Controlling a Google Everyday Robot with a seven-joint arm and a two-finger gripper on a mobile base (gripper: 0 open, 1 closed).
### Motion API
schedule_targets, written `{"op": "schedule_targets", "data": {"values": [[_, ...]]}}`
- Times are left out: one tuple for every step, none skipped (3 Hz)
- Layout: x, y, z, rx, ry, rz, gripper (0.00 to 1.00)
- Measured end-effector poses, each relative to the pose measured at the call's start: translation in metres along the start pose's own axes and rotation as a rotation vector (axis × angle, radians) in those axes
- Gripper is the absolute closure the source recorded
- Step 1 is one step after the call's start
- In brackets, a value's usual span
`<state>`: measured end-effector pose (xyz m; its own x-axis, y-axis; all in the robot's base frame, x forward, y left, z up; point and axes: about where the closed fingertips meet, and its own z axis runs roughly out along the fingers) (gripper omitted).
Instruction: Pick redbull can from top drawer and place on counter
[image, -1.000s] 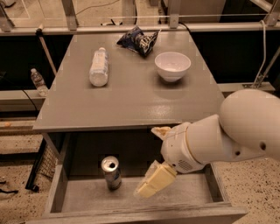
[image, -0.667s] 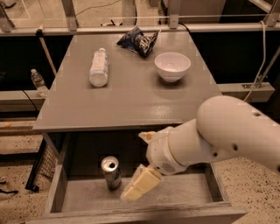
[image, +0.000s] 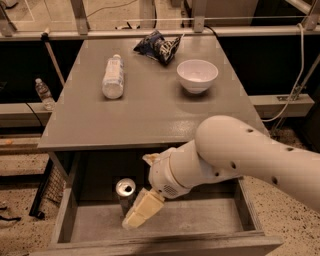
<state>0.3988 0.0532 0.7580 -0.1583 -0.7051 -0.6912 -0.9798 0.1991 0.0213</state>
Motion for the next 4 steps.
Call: {"op": "schedule_targets", "data": {"values": [[0.001,-0.001,0.039,-0.013,0.001,0.012,0.00],[0.004,-0.006,0.046,-0.013,-0.003,0.010,0.00],[0.008,-0.014,0.056,-0.015,-0.026,0.012,0.00],[0.009,-0.021,0.072,-0.023,-0.054,0.010,0.02]]}}
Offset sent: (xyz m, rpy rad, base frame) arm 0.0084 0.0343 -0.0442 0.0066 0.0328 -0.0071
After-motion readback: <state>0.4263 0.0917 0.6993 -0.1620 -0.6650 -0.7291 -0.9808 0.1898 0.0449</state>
